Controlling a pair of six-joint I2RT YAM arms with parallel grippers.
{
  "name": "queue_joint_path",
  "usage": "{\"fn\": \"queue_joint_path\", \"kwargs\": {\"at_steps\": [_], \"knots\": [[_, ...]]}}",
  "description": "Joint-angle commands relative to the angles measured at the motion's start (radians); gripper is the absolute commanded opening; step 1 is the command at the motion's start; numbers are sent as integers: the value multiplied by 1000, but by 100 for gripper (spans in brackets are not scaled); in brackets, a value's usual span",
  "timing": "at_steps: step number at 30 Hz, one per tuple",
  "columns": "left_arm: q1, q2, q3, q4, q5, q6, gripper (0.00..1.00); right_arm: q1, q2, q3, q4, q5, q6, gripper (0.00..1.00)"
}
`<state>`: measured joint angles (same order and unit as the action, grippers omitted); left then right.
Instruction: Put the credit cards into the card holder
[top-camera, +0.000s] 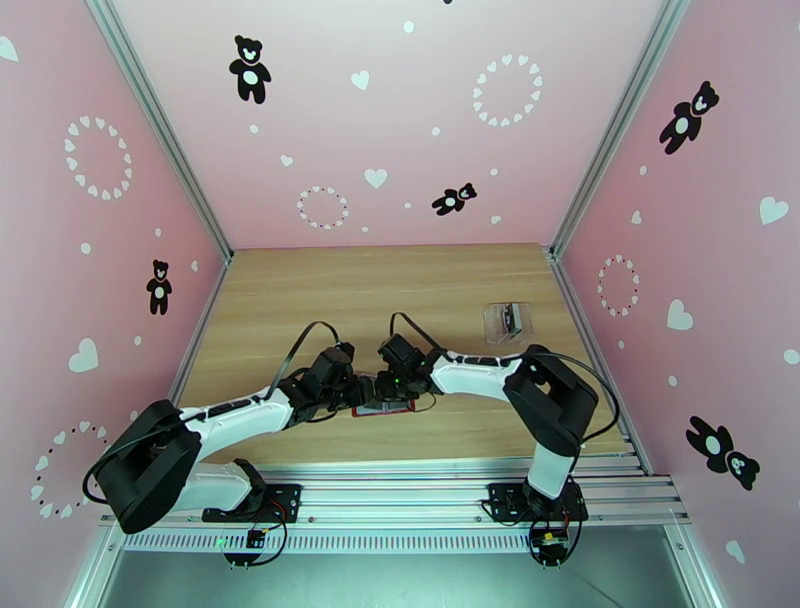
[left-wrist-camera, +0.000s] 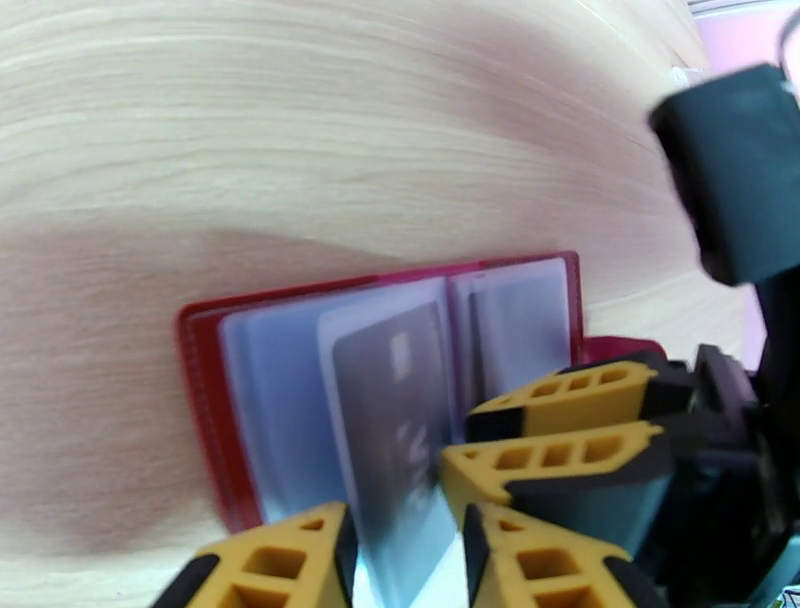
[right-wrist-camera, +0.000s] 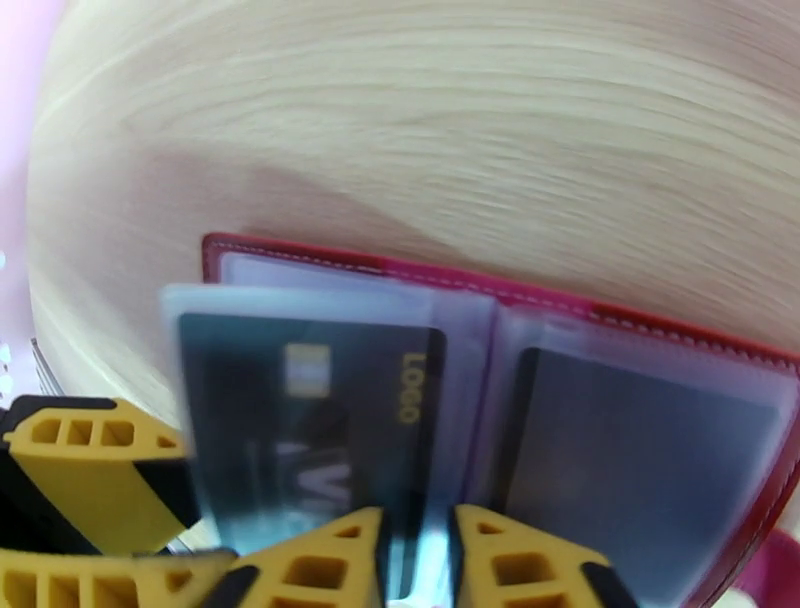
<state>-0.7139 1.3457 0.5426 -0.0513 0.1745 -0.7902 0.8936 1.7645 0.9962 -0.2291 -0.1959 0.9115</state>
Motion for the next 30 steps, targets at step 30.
{"fn": "queue_joint_path", "kwargs": {"at_steps": [30], "knots": [[-104,-74,287,-276,-96,109,37,-509,-584,-92,-441,179,-272,47]]}}
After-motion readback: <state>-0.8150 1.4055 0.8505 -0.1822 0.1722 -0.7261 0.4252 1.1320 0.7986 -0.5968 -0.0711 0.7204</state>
